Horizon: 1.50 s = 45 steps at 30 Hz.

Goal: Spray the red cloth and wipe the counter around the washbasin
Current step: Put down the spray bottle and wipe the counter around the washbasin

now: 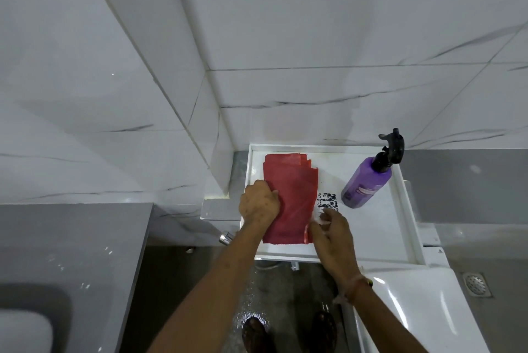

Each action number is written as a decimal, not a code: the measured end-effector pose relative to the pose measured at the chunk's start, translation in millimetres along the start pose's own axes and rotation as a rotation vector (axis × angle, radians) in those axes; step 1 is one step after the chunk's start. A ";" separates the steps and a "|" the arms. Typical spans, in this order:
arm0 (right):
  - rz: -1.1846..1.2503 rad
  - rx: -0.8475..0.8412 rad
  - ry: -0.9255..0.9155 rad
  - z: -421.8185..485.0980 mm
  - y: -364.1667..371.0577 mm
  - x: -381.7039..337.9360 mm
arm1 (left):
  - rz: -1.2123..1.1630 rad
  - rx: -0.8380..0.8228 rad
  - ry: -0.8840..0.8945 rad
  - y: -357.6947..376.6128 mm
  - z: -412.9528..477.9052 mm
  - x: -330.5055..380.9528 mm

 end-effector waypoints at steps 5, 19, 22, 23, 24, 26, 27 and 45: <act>0.207 -0.189 0.050 12.1 7.3 -23.0 | -0.392 -0.114 0.031 -3.3 -5.6 2.7; 1.270 -1.046 0.400 -60.3 69.5 -64.9 | -0.837 -0.328 0.250 -82.3 -144.8 -31.3; 1.190 -1.034 0.437 -73.8 82.9 -68.1 | -0.929 -0.194 0.191 -89.3 -163.1 -70.2; 1.140 -1.020 0.434 -76.8 87.6 -69.1 | -0.948 -0.148 0.174 -90.2 -168.0 -83.3; 1.074 -1.015 0.428 -82.7 95.1 -70.2 | -0.970 -0.103 0.159 -89.8 -173.9 -98.6; 0.962 -1.028 0.440 -95.5 110.2 -69.8 | -1.007 -0.041 0.137 -86.0 -182.5 -123.4; 0.922 -1.042 0.456 -103.0 122.0 -72.4 | -1.010 -0.004 0.132 -88.6 -186.7 -137.7; 0.335 -0.768 -0.091 -126.6 230.9 -149.3 | -0.545 1.084 -0.295 -176.0 -246.8 -389.4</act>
Point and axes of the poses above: each hand's wrist, its own z-axis towards the middle knuckle, its own y-axis out of the palm, x = y × z, the point moved 7 cm from there along z, towards the middle knuckle, and after that the axes turned 4 degrees about -x, right-handed, at the moved point
